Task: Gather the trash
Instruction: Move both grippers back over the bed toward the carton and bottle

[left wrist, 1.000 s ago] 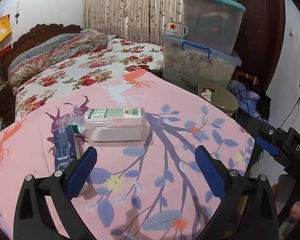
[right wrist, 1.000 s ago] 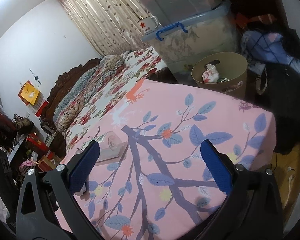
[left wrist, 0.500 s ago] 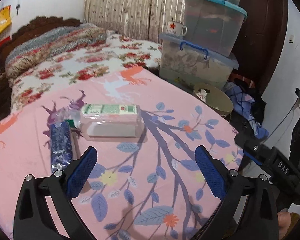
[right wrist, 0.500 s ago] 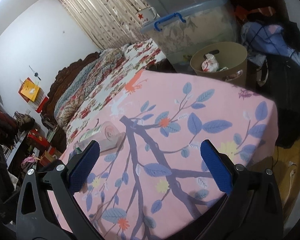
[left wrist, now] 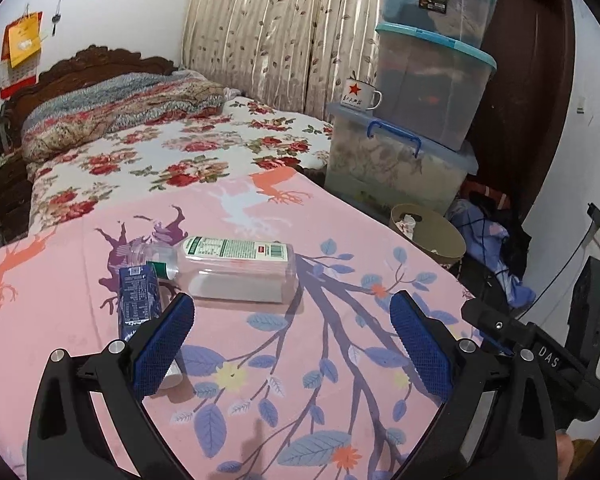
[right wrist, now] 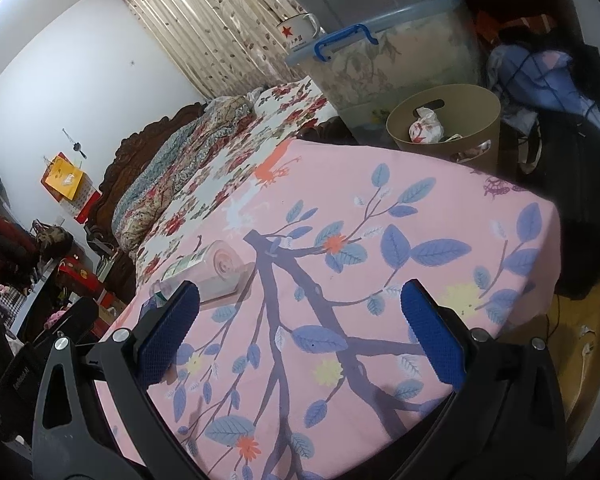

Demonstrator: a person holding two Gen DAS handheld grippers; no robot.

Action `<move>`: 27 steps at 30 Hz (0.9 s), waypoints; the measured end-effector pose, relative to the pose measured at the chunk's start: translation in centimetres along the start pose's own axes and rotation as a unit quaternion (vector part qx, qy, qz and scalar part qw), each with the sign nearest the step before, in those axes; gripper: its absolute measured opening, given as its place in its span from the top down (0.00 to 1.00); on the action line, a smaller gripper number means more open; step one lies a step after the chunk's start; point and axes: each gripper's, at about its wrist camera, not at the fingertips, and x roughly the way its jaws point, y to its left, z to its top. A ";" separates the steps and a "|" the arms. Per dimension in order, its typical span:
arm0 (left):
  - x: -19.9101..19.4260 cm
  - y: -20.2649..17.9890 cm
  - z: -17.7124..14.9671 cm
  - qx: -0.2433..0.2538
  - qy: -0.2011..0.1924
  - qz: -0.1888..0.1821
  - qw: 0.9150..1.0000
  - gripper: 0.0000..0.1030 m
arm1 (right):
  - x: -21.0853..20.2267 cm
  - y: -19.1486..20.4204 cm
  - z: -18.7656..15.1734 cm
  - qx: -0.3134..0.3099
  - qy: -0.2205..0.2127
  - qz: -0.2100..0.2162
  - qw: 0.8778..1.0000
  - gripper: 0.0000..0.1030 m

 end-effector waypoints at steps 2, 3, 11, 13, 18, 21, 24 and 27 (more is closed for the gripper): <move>0.1 0.0 0.2 0.006 0.006 0.007 1.000 0.08 | 0.1 0.1 -0.1 -0.002 0.002 0.001 1.000 0.03; 0.0 0.0 0.2 0.009 0.005 0.011 1.000 0.08 | 0.2 0.2 -0.2 -0.002 0.004 0.002 1.000 0.03; -0.9 -0.1 0.5 0.024 -0.004 0.025 0.999 0.08 | 0.6 0.2 -0.4 0.000 0.016 0.006 1.000 0.03; -1.0 -0.2 0.5 0.028 -0.006 0.031 0.999 0.08 | 0.7 0.2 -0.5 0.001 0.017 0.007 1.000 0.03; -0.6 -0.2 0.4 0.030 0.012 0.039 0.999 0.08 | 0.8 0.3 -0.5 0.002 0.021 0.010 1.000 0.03; -0.3 0.2 0.4 0.023 0.019 0.040 0.999 0.08 | 0.8 0.3 -0.5 0.001 0.022 0.012 1.000 0.03; -0.4 0.4 0.3 0.020 0.017 0.046 0.999 0.08 | 0.9 0.3 -0.5 0.002 0.024 0.013 1.000 0.03; -0.5 0.4 0.3 0.022 0.015 0.051 0.998 0.08 | 0.9 0.4 -0.5 0.001 0.023 0.013 1.000 0.03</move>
